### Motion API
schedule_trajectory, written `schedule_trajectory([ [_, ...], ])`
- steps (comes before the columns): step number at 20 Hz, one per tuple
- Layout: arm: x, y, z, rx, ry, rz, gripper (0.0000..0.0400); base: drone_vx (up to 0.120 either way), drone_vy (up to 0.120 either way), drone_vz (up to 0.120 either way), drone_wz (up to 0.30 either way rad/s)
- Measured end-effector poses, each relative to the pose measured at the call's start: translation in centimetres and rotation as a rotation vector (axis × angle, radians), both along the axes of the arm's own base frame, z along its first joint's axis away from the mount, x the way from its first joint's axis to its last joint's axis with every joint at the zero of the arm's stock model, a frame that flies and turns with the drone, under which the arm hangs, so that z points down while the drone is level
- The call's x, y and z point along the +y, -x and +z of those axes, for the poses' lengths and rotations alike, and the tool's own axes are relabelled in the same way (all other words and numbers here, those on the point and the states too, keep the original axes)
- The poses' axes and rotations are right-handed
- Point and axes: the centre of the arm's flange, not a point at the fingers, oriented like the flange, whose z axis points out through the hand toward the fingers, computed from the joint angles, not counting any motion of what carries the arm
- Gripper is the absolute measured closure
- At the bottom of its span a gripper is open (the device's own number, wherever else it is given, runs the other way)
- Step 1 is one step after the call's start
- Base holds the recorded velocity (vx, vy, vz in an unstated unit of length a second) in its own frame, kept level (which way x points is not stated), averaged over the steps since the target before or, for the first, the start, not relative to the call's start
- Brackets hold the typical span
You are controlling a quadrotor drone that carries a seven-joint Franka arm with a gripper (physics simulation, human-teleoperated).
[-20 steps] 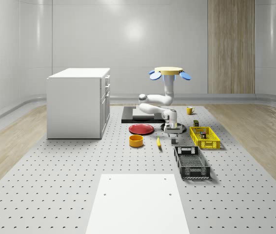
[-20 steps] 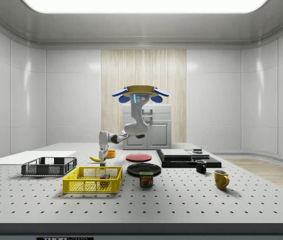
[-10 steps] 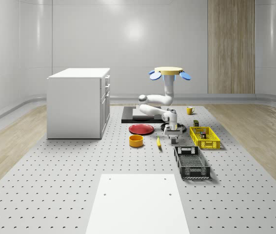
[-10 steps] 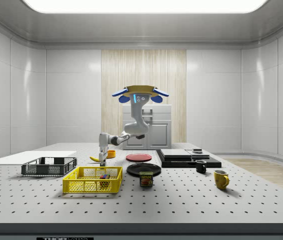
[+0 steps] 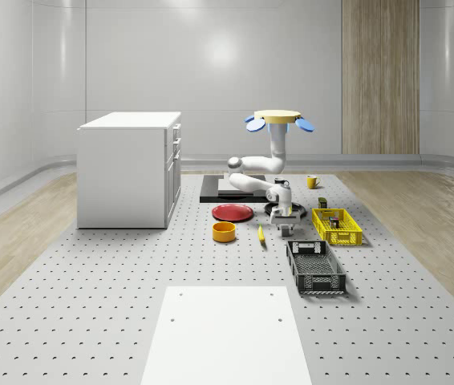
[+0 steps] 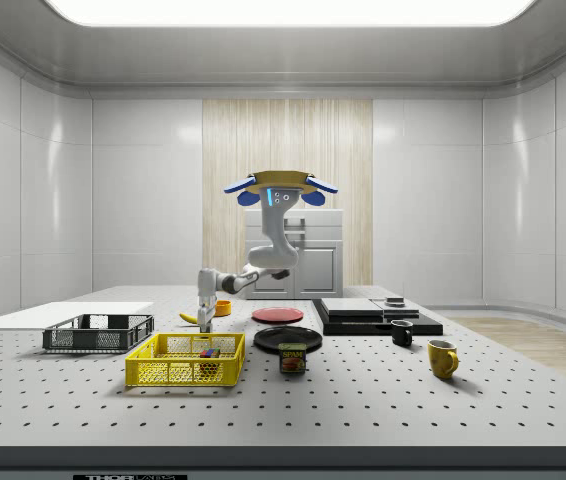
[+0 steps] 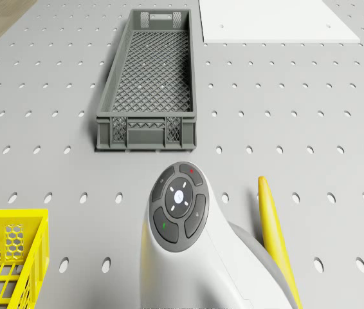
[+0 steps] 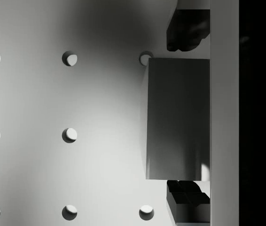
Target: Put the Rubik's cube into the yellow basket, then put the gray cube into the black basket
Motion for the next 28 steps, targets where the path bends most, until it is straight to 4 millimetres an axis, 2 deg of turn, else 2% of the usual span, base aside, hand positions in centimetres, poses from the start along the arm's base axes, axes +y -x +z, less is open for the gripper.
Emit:
schedule_trajectory([
  [5,0.1,-0.8,0.2,0.0,0.0,0.0,0.0,0.0,0.0,0.0,0.0],
  [9,0.2,-1.0,0.3,0.0,0.0,0.0,0.009,0.0,0.0,0.0,0.0],
  [13,0.2,-1.1,0.3,0.0,0.0,0.0,0.0128,0.0,0.0,0.0,0.0],
  [22,0.2,-1.2,0.3,0.0,0.0,0.0,0.0148,0.0,0.0,0.0,0.0],
  [28,0.2,-1.2,-1.4,0.0,0.0,-0.001,0.0149,0.0,0.0,0.027,0.0],
])
